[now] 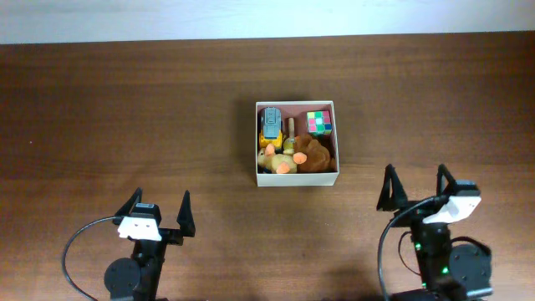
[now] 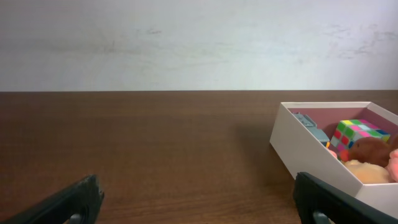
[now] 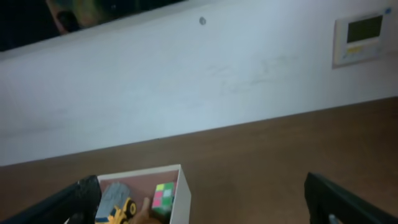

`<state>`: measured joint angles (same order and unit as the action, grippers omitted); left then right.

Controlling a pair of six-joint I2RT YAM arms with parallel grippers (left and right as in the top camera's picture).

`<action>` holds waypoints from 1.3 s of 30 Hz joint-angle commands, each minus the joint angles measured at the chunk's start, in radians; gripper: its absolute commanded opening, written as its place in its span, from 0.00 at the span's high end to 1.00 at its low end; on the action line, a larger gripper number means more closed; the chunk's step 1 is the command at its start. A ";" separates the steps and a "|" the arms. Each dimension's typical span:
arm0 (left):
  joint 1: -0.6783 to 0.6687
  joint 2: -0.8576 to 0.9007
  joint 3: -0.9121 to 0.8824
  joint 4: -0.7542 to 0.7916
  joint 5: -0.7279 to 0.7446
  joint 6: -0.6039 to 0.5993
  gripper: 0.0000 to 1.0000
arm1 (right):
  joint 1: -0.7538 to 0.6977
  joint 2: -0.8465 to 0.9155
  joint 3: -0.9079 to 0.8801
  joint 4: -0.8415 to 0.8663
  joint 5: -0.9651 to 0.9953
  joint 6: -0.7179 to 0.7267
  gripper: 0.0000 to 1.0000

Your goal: Pack container

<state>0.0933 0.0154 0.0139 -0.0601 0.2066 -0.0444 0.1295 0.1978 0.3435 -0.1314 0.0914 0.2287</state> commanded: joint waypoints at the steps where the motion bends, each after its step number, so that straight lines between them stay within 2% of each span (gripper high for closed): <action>1: 0.007 -0.010 -0.005 -0.002 0.014 0.015 0.00 | -0.008 -0.072 -0.071 0.077 -0.014 -0.011 0.01; 6: 0.007 -0.010 -0.005 -0.002 0.014 0.015 0.00 | -0.007 -0.154 -0.143 0.174 -0.035 -0.011 0.01; 24: 0.007 -0.010 -0.005 -0.002 0.015 0.015 0.00 | -0.008 -0.195 -0.199 0.188 -0.035 -0.012 0.01; 33: 0.007 -0.010 -0.005 -0.002 0.014 0.015 0.00 | -0.008 -0.195 -0.339 0.385 -0.035 -0.011 0.01; 39: 0.007 -0.010 -0.005 -0.002 0.014 0.015 0.00 | -0.021 -0.195 -0.338 0.333 -0.035 -0.039 0.01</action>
<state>0.0933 0.0154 0.0139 -0.0601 0.2066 -0.0444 0.1246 0.0147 0.0101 0.2092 0.0624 0.2192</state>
